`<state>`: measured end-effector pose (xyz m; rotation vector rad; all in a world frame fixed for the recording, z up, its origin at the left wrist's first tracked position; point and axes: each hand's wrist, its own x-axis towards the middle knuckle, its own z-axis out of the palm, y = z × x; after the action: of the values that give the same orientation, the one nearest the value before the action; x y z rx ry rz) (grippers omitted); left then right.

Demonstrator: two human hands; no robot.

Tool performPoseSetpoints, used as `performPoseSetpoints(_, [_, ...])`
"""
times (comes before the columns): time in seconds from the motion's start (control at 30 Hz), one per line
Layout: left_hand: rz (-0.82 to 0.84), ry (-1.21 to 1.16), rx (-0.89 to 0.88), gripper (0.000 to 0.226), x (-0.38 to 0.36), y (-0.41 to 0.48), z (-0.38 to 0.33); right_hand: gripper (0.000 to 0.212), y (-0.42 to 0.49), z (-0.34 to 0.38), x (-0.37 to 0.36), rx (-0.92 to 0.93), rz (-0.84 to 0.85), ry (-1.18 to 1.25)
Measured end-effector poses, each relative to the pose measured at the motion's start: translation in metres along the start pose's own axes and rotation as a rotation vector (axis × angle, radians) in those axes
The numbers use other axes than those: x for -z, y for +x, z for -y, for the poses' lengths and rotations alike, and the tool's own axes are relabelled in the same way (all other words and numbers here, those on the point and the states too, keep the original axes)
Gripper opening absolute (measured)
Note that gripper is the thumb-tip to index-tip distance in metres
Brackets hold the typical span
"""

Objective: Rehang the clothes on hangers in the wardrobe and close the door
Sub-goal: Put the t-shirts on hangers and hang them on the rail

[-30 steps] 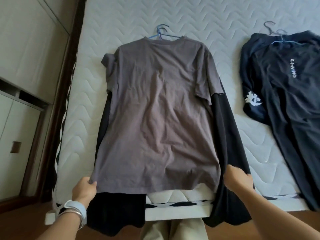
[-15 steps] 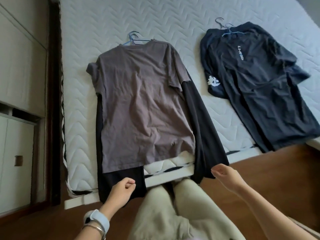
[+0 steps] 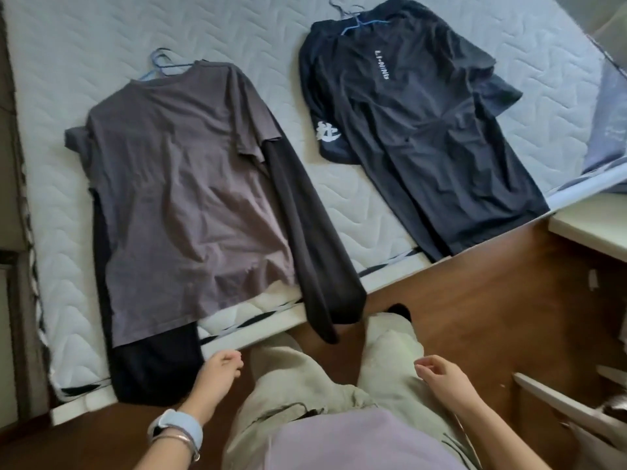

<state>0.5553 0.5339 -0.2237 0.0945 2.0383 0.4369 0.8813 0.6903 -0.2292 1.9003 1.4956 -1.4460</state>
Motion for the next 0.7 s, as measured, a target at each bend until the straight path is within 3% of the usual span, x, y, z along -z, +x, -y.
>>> performPoseSetpoints(0.27, [0.082,0.056,0.018,0.014,-0.145,-0.043,-0.068,0.013,0.041,-0.062,0.157,-0.061,-0.067,-0.075])
performPoseSetpoints(0.53, [0.174,-0.004,0.092,0.017,-0.17,-0.025,-0.125,0.016,0.083,-0.045,0.205,-0.145,-0.051,-0.033])
performPoseSetpoints(0.7, [0.123,-0.058,0.011,0.015,-0.165,0.007,-0.192,0.012,0.105,0.02,0.228,0.0,0.051,-0.141])
